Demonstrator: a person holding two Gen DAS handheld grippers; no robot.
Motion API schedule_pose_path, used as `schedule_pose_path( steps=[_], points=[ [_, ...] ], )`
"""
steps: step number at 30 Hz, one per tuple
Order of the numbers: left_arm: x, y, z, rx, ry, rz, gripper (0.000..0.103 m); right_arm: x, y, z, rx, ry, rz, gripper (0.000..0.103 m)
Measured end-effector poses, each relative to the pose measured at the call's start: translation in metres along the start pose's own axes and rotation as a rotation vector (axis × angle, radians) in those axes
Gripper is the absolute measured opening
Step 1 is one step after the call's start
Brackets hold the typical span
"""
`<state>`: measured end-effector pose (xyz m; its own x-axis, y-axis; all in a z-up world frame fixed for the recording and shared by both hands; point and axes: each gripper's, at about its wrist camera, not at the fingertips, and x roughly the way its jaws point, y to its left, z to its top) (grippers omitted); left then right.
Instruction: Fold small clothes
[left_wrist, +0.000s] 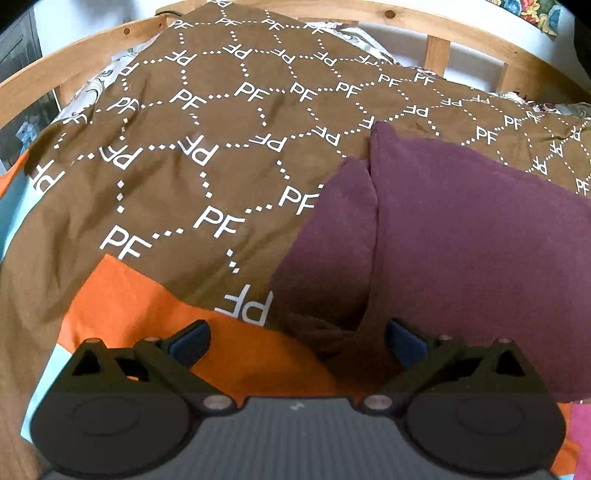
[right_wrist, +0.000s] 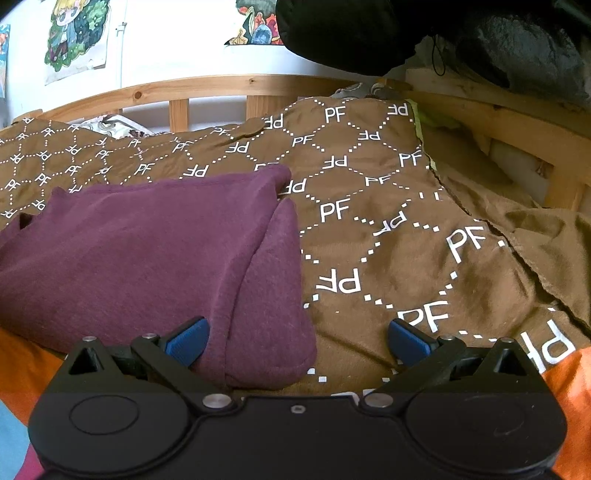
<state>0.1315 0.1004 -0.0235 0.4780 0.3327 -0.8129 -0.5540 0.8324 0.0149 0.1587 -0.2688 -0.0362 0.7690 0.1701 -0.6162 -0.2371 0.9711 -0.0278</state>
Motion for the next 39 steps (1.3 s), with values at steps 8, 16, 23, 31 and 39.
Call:
schedule_pose_path(
  steps=[8, 16, 23, 31, 39],
  points=[
    [-0.003, 0.003, 0.0, -0.024, 0.018, -0.008, 0.103, -0.016, 0.014, 0.001, -0.086, -0.117, -0.024, 0.102],
    [-0.003, 0.005, -0.001, -0.028, 0.039, -0.012, 0.102, -0.03, 0.058, 0.014, -0.199, -0.223, 0.066, 0.102],
    [-0.001, 0.013, -0.01, -0.047, 0.045, -0.039, 0.103, -0.009, 0.101, 0.032, -0.228, -0.196, 0.113, 0.102],
    [-0.005, 0.014, -0.011, -0.052, 0.053, -0.042, 0.103, 0.026, 0.137, 0.027, -0.248, -0.089, 0.124, 0.102],
    [-0.011, 0.015, -0.027, -0.05, 0.04, -0.021, 0.103, 0.027, 0.149, -0.001, -0.267, -0.1, 0.113, 0.102]
  ],
)
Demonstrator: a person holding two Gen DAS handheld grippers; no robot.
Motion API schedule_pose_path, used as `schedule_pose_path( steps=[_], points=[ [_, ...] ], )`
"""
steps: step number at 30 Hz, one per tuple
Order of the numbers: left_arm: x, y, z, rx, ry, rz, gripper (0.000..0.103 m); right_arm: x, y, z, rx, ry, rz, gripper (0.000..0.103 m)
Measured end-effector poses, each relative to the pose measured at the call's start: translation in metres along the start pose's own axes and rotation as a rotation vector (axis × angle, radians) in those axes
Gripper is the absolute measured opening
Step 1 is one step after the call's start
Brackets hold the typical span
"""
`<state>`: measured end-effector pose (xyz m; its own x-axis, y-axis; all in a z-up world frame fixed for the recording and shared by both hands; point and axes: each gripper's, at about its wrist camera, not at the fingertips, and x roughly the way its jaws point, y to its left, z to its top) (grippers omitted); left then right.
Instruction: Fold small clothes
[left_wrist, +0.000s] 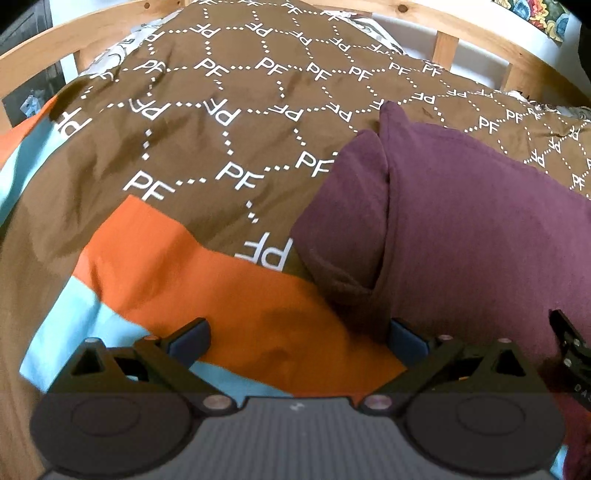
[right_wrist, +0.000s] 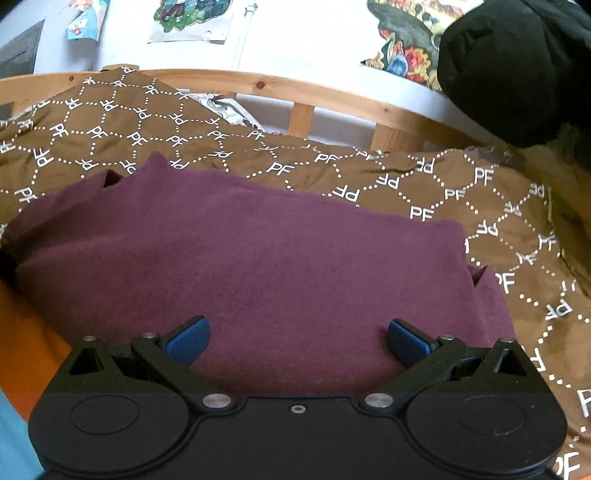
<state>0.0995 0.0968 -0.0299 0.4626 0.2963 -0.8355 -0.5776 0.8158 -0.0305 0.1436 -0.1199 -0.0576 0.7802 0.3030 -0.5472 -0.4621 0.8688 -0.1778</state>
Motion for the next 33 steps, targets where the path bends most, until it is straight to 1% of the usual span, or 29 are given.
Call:
schedule_pose_path(
  steps=[3, 5, 7, 9, 12, 14, 17, 19, 21, 23, 27, 31, 33],
  points=[
    [0.0, -0.006, -0.004, 0.039, 0.015, 0.033, 0.103, 0.0, 0.005, -0.001, -0.021, -0.007, -0.019, 0.102],
    [-0.001, -0.009, -0.009, 0.062, 0.011, 0.052, 0.103, -0.001, 0.005, -0.002, -0.021, -0.013, -0.024, 0.102],
    [-0.005, -0.01, -0.012, 0.05, 0.0, 0.039, 0.103, -0.001, 0.004, -0.003, -0.018, -0.017, -0.023, 0.102],
    [-0.009, -0.006, -0.011, 0.0, -0.007, -0.005, 0.103, -0.001, 0.003, -0.003, -0.013, -0.017, -0.019, 0.102],
    [-0.014, 0.003, -0.006, -0.088, -0.017, -0.098, 0.103, -0.001, 0.004, -0.003, -0.016, -0.019, -0.022, 0.102],
    [-0.015, 0.006, -0.002, -0.126, -0.018, -0.154, 0.103, -0.002, 0.006, -0.004, -0.026, -0.024, -0.031, 0.102],
    [-0.013, 0.005, 0.001, -0.157, -0.013, -0.221, 0.103, -0.004, 0.01, -0.005, -0.038, -0.032, -0.04, 0.102],
    [-0.009, 0.001, 0.005, -0.168, 0.005, -0.264, 0.103, -0.005, 0.011, -0.005, -0.04, -0.035, -0.043, 0.102],
    [-0.001, -0.006, 0.008, -0.171, 0.018, -0.293, 0.103, -0.006, 0.01, -0.006, -0.033, -0.037, -0.039, 0.102],
    [0.006, -0.014, 0.012, -0.158, 0.02, -0.291, 0.103, -0.005, 0.008, -0.006, -0.022, -0.035, -0.031, 0.102],
    [0.019, -0.023, 0.017, -0.142, 0.01, -0.254, 0.103, -0.003, 0.005, -0.005, -0.011, -0.029, -0.02, 0.102],
    [0.028, -0.016, 0.022, -0.212, 0.012, -0.256, 0.103, -0.003, 0.005, -0.005, -0.014, -0.029, -0.02, 0.102],
    [0.031, -0.015, 0.028, -0.246, 0.017, -0.243, 0.103, -0.003, 0.004, -0.005, -0.013, -0.031, -0.018, 0.102]
  ],
)
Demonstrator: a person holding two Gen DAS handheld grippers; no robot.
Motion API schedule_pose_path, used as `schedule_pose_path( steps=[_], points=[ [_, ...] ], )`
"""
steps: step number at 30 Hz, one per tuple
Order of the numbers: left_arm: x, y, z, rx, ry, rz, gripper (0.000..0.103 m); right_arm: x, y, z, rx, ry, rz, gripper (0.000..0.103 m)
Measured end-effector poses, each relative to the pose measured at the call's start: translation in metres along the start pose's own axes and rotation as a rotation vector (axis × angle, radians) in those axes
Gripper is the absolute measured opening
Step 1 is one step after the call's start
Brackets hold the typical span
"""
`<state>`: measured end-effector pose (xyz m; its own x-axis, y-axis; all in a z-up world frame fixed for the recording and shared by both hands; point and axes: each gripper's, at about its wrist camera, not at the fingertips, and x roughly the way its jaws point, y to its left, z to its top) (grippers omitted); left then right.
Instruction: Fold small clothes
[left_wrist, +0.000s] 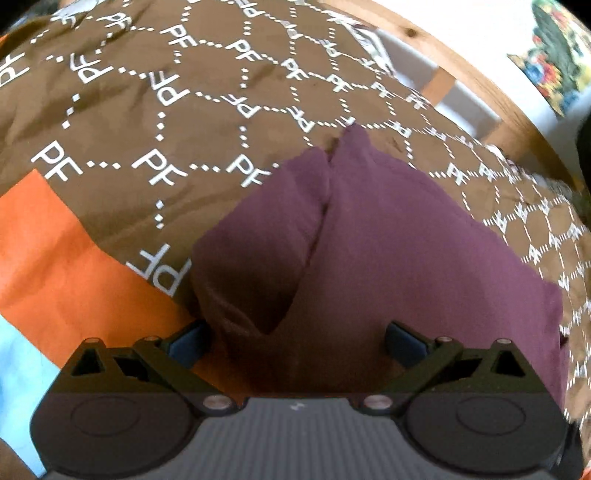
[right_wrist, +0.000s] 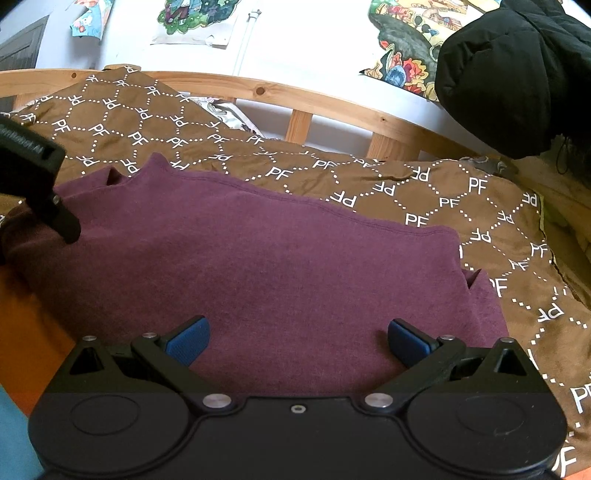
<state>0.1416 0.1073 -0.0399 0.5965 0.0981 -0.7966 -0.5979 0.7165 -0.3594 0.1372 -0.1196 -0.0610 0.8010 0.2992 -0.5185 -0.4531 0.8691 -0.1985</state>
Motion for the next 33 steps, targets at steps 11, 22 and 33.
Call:
schedule_pose_path(
  steps=[11, 22, 33],
  points=[
    [0.007, 0.0, 0.014, 0.094, -0.108, 0.095, 0.103, 0.002, -0.002, -0.001, 0.015, 0.004, 0.012, 0.102],
    [0.009, -0.007, 0.016, 0.157, -0.071, 0.133, 0.102, 0.004, -0.004, -0.001, 0.026, 0.009, 0.023, 0.102],
    [0.005, -0.01, 0.025, 0.277, -0.125, 0.111, 0.081, 0.004, -0.004, -0.001, 0.028, 0.009, 0.026, 0.102]
  ],
)
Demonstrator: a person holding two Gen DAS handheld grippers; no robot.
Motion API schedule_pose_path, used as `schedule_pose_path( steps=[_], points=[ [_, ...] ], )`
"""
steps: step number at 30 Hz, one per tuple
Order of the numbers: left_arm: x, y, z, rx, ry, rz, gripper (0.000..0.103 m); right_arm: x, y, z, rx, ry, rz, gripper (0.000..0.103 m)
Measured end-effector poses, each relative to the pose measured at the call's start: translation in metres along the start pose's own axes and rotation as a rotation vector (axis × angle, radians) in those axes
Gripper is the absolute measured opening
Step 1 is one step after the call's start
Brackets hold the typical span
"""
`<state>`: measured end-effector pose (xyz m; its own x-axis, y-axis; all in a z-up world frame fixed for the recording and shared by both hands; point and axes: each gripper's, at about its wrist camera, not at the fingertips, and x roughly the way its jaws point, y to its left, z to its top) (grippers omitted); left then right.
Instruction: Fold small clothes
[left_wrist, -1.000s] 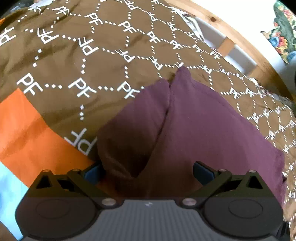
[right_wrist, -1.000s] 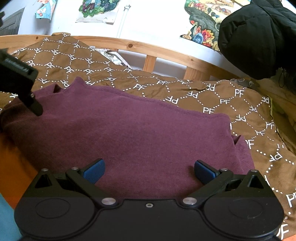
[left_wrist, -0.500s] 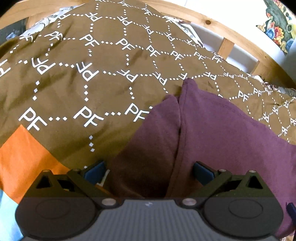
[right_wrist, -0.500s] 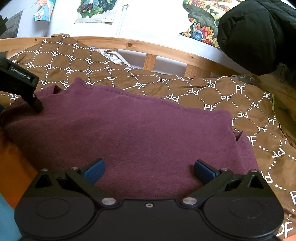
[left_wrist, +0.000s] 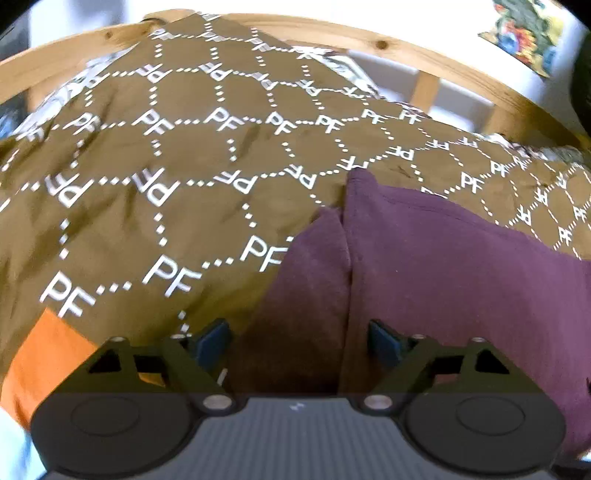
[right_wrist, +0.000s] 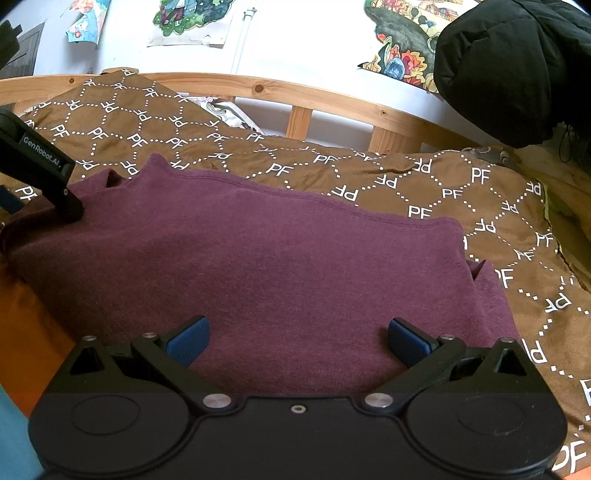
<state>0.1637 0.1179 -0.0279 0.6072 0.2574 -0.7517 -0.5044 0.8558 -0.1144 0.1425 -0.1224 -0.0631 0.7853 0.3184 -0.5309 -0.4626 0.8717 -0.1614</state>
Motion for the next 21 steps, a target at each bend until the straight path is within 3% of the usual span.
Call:
schedule_pose_path(
  steps=[3, 10, 14, 21],
  points=[
    [0.0, -0.002, 0.001, 0.022, 0.012, -0.022, 0.069, 0.0, 0.0, 0.0, 0.0, 0.0, 0.0, 0.102],
    [-0.016, -0.017, 0.007, 0.055, -0.029, -0.044, 0.02, 0.0, 0.0, 0.0, 0.0, 0.0, 0.001, 0.102],
    [-0.037, -0.037, 0.016, 0.081, -0.075, -0.054, 0.014, 0.001, -0.002, 0.002, 0.005, 0.013, 0.011, 0.102],
    [-0.066, -0.091, 0.03, 0.21, -0.115, -0.071, 0.013, 0.001, -0.014, 0.015, 0.032, 0.098, 0.058, 0.102]
  ],
)
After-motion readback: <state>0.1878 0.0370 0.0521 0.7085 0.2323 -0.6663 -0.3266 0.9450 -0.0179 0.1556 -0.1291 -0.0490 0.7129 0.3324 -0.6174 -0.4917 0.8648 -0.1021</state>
